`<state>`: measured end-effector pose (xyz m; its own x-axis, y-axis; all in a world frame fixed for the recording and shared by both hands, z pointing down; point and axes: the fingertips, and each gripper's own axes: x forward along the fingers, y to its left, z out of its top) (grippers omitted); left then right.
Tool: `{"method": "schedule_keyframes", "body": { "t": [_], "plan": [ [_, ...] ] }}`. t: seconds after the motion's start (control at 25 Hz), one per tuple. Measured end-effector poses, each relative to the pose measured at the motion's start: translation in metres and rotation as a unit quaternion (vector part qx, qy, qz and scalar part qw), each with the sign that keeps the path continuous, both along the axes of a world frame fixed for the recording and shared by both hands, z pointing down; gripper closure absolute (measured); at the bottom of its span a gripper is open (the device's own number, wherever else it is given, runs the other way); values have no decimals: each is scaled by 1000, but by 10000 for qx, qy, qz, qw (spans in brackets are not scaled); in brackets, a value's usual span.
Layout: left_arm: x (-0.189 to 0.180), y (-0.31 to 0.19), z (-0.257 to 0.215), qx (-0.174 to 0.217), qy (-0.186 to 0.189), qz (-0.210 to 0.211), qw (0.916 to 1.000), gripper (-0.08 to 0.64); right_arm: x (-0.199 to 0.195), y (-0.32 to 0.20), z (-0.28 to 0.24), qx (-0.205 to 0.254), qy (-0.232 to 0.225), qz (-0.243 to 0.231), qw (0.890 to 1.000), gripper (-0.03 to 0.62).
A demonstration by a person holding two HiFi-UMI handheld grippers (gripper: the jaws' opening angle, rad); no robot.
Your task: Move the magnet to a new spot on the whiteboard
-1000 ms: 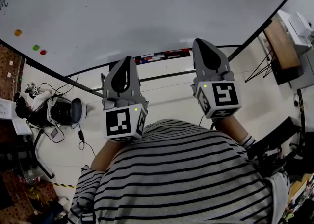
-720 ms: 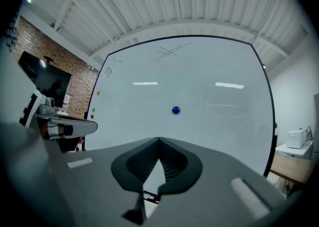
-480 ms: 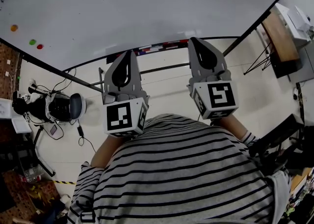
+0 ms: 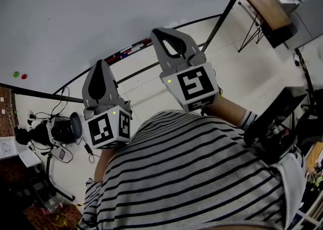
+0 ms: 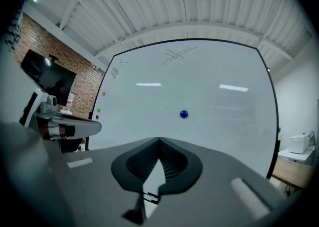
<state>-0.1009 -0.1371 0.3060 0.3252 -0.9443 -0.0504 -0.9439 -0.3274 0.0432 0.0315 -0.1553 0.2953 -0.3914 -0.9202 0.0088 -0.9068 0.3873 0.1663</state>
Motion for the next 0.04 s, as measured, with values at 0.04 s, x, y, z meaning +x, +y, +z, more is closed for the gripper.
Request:
{"method": "schedule_keyframes", "body": {
  "t": [0.04],
  "plan": [
    [2,1,0,-2,13,7,10000,545,0,1,-1,9,-8,-19,10000,592]
  ]
}}
